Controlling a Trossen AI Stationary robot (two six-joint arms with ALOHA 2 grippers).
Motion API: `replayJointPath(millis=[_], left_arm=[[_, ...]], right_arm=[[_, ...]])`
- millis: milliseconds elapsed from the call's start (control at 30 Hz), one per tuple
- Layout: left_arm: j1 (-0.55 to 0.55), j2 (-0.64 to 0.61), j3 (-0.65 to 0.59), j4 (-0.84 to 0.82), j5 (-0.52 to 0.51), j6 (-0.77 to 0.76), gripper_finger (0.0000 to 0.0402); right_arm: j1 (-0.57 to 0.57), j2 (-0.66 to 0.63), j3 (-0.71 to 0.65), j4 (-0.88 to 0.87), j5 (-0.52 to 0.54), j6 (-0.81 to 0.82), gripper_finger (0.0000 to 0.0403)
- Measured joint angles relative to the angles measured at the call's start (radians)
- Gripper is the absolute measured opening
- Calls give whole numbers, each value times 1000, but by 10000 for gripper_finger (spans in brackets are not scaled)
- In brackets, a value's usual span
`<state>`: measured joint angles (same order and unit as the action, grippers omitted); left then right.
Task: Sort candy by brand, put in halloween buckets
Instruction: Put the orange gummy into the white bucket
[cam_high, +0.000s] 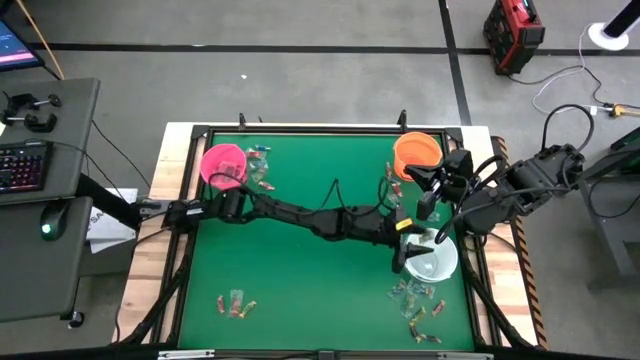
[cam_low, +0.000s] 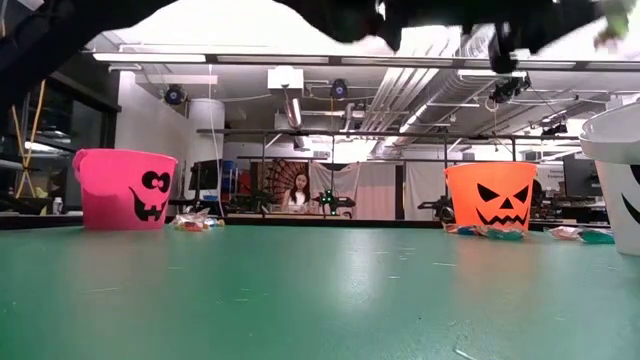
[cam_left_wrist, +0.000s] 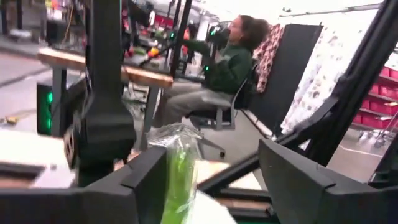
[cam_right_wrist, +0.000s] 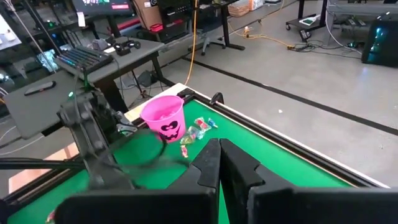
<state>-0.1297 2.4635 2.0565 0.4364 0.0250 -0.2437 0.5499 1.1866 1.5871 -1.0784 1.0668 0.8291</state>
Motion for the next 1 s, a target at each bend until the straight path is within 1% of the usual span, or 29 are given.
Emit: replayJointPath(millis=[33,133,200,300,333,367,467,533,633,700,767,833,933,1000], left_arm=[[1,-8,0,-19,9,-3,235],[4,-9,-2,-31,81,-32,246],[-2,-9,-2,-34,85,-25,249],[-20,-4,-2,-33,73,34,249],[-25,-2,-2,-50,64,61,249],[-30,0,-2,-71,54,90,249],[-37,4,-4,-101,17,173,249],[-34,4,-4,-91,4,204,249],[-27,3,-4,-96,3,211,249],[-22,3,-4,-117,3,211,249],[-17,3,-4,-125,3,211,249],[-13,3,-4,-123,3,211,249],[-12,3,-4,-125,3,210,249],[-12,3,-4,-128,4,204,249]], right_arm=[[0,0,0,-2,0,0,0],[0,0,0,-3,0,0,0],[0,0,0,-5,0,0,0],[0,0,0,-5,-3,6,0],[0,0,0,-5,-22,23,0],[0,0,0,-7,-57,50,0],[1,1,0,-77,-228,166,0],[13,10,0,-179,-319,284,0],[50,36,-1,-356,-427,468,0],[86,53,-1,-451,-481,564,0],[130,68,-1,-499,-522,638,0],[168,71,-16,-484,-560,657,0],[213,75,-51,-491,-641,739,0],[238,78,-100,-494,-657,794,0]])
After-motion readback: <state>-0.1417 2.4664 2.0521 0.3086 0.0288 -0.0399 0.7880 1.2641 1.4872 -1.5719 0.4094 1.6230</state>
